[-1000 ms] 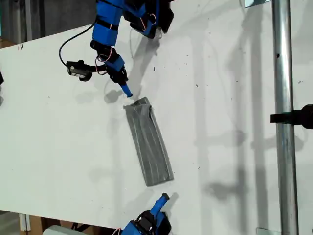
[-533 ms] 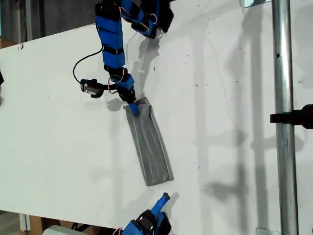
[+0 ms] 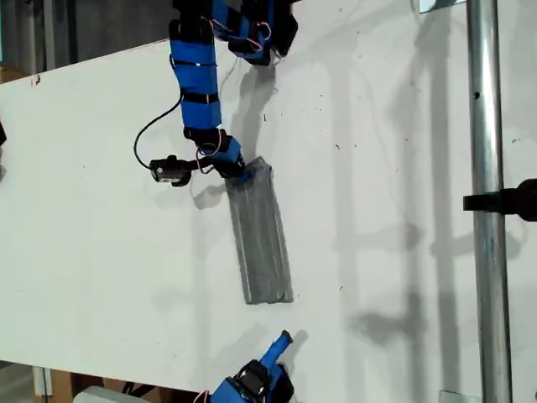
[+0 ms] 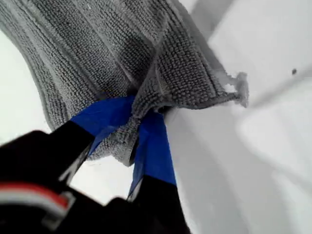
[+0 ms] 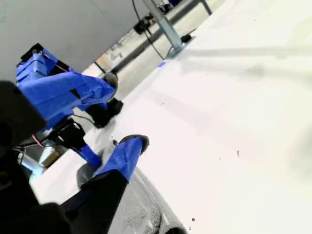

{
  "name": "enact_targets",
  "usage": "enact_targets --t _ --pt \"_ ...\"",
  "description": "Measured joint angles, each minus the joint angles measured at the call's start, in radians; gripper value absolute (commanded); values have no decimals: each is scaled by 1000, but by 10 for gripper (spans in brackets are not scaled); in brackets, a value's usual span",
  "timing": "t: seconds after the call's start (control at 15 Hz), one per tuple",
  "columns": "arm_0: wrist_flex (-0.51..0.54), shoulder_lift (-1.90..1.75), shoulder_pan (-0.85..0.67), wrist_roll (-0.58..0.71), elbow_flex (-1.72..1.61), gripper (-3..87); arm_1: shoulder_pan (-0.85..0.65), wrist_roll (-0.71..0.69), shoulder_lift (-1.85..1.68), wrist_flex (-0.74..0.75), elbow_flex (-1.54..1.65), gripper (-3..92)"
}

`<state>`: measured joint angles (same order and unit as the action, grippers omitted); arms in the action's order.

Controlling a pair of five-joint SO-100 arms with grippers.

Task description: Grasp corners of a towel and fold twice.

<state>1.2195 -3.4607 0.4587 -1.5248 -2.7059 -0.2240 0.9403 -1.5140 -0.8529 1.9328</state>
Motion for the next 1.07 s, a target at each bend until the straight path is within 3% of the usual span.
enact_targets --t 0.33,0.4,0.6,1.07 --pt "0 0 -2 18 0 187 -66 153 -334 -825 0 -4" --pt "0 0 -2 18 0 186 -55 160 -362 -842 0 -4" --pt "0 0 -2 18 0 184 21 160 -354 -557 -21 -4" --pt "0 0 5 18 0 184 23 178 -299 -457 2 -4"
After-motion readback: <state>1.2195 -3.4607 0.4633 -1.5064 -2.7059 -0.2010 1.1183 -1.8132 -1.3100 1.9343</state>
